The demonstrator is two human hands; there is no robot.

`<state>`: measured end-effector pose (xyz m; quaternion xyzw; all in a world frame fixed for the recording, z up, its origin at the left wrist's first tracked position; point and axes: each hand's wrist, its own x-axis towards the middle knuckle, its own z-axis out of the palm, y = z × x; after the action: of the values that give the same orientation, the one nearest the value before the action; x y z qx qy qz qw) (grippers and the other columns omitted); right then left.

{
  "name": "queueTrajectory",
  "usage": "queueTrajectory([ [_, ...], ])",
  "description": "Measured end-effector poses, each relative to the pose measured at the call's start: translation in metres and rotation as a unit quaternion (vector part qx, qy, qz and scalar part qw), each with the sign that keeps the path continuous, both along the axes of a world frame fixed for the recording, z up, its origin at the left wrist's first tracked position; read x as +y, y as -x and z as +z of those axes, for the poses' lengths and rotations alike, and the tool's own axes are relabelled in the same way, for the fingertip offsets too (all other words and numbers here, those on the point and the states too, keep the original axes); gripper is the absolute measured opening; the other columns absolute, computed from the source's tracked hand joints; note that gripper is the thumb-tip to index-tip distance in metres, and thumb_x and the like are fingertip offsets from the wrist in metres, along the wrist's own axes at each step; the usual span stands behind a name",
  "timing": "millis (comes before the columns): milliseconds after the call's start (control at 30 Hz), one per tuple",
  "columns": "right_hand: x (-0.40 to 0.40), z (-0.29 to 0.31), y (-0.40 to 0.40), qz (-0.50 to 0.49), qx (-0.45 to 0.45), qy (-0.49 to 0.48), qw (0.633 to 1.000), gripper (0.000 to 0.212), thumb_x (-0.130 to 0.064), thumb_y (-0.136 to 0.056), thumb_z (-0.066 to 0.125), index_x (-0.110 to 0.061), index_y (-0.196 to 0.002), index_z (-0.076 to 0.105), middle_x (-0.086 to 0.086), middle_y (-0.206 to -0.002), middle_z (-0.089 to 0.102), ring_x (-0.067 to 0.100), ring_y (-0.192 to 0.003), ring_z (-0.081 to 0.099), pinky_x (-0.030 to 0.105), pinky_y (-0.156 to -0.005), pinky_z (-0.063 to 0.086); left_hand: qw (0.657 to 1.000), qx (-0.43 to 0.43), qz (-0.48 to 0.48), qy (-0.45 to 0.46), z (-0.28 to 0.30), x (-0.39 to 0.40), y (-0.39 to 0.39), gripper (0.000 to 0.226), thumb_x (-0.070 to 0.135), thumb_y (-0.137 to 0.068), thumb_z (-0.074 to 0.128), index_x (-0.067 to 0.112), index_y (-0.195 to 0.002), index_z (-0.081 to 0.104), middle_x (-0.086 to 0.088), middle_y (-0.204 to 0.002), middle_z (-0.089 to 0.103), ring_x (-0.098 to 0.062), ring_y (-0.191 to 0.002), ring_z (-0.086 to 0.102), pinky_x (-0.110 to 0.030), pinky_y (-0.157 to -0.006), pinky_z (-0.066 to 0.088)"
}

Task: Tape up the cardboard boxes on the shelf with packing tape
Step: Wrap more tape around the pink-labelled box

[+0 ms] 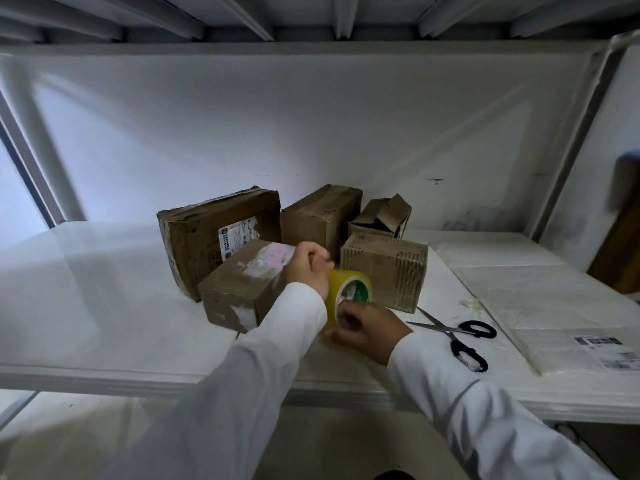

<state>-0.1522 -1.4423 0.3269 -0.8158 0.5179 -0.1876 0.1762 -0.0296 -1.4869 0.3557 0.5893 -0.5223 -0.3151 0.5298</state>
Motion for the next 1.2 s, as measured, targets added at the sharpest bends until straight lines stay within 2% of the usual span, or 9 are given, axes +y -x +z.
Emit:
queueTrajectory([
  [167, -0.011, 0.041, 0.032, -0.115, -0.262, 0.141, 0.948, 0.028, -0.030, -0.099, 0.043, -0.018, -0.087, 0.065, -0.013, -0.080, 0.059, 0.000, -0.075, 0.052, 0.016, -0.066, 0.040, 0.965, -0.172, -0.188, 0.068, 0.009, 0.009, -0.023, 0.017, 0.026, -0.097, 0.048, 0.036, -0.087, 0.057, 0.012, -0.098, 0.063, -0.014, -0.097, 0.057, -0.035, -0.090, 0.046],
  [300, -0.037, 0.054, 0.030, -0.085, -0.231, -0.050, 0.968, 0.032, -0.023, -0.102, 0.033, -0.015, -0.118, 0.059, 0.003, -0.117, 0.059, 0.015, -0.112, 0.052, 0.024, -0.098, 0.037, 0.884, -0.369, -0.226, 0.174, 0.021, 0.016, -0.025, 0.020, 0.016, -0.099, 0.044, 0.018, -0.110, 0.061, 0.002, -0.115, 0.058, -0.016, -0.103, 0.054, -0.021, -0.088, 0.042],
  [400, -0.033, 0.050, 0.019, -0.019, -0.200, -0.144, 0.969, 0.028, -0.025, -0.101, 0.038, -0.024, -0.125, 0.052, 0.003, -0.126, 0.053, 0.019, -0.116, 0.051, 0.030, -0.099, 0.042, 0.895, -0.317, -0.203, 0.240, 0.025, 0.016, -0.027, 0.034, 0.032, -0.097, 0.039, 0.009, -0.104, 0.063, -0.006, -0.112, 0.059, -0.021, -0.099, 0.056, -0.026, -0.084, 0.043],
  [567, -0.022, 0.056, 0.014, 0.049, -0.367, -0.318, 0.873, 0.028, -0.024, -0.098, 0.042, -0.032, -0.123, 0.050, -0.005, -0.114, 0.057, 0.009, -0.098, 0.059, 0.018, -0.071, 0.054, 0.918, -0.254, -0.111, 0.282, 0.013, 0.004, -0.048, 0.039, 0.042, -0.089, 0.033, 0.014, -0.089, 0.060, 0.006, -0.095, 0.055, -0.019, -0.086, 0.057, -0.037, -0.075, 0.050],
  [733, -0.027, 0.059, 0.004, 0.022, -0.336, -0.256, 0.906, 0.021, -0.024, -0.095, 0.046, -0.031, -0.102, 0.064, -0.008, -0.107, 0.061, 0.013, -0.098, 0.058, 0.031, -0.093, 0.047, 0.942, -0.272, -0.074, 0.183, 0.015, 0.003, -0.057, 0.015, 0.035, -0.091, 0.057, 0.025, -0.102, 0.055, 0.008, -0.097, 0.059, -0.016, -0.091, 0.058, -0.027, -0.072, 0.047],
  [833, -0.035, 0.048, 0.008, -0.022, -0.316, -0.225, 0.921, 0.020, -0.023, -0.096, 0.046, -0.029, -0.100, 0.065, -0.003, -0.117, 0.059, 0.019, -0.105, 0.055, 0.038, -0.103, 0.039, 0.944, -0.329, -0.006, 0.000, 0.017, -0.007, -0.078, 0.073, 0.056, -0.073, 0.071, 0.025, -0.131, 0.042, 0.000, -0.132, 0.048, -0.020, -0.121, 0.045, -0.037, -0.096, 0.043],
  [967, -0.040, 0.028, 0.007, -0.108, -0.309, -0.200, 0.923, 0.016, -0.026, -0.094, 0.052, -0.023, -0.104, 0.064, 0.004, -0.117, 0.056, 0.026, -0.107, 0.051, 0.038, -0.102, 0.037, 0.836, -0.485, 0.004, -0.257, 0.004, -0.007, -0.109, 0.134, 0.069, -0.055, 0.074, 0.023, -0.150, -0.008, -0.008, -0.156, 0.003, -0.032, -0.144, 0.003, -0.050, -0.117, 0.016],
  [1100, -0.041, 0.025, 0.006, -0.108, -0.315, -0.184, 0.925, 0.017, -0.020, -0.096, 0.049, -0.019, -0.104, 0.064, 0.003, -0.112, 0.057, 0.023, -0.105, 0.051, 0.033, -0.098, 0.036, 0.956, -0.155, -0.045, -0.247, 0.025, -0.012, -0.121, 0.085, 0.039, -0.074, 0.072, 0.023, -0.146, 0.030, -0.012, -0.137, 0.045, -0.030, -0.115, 0.048, -0.038, -0.101, 0.040],
  [1200, -0.040, 0.026, 0.008, -0.103, -0.332, -0.204, 0.915, 0.017, -0.021, -0.096, 0.047, -0.022, -0.102, 0.063, -0.002, -0.102, 0.058, 0.021, -0.097, 0.054, 0.033, -0.091, 0.041, 0.923, 0.161, -0.070, -0.341, 0.034, -0.011, -0.141, 0.040, 0.046, -0.077, 0.067, 0.016, -0.103, 0.061, -0.015, -0.102, 0.064, -0.035, -0.096, 0.058, -0.055, -0.090, 0.045],
])
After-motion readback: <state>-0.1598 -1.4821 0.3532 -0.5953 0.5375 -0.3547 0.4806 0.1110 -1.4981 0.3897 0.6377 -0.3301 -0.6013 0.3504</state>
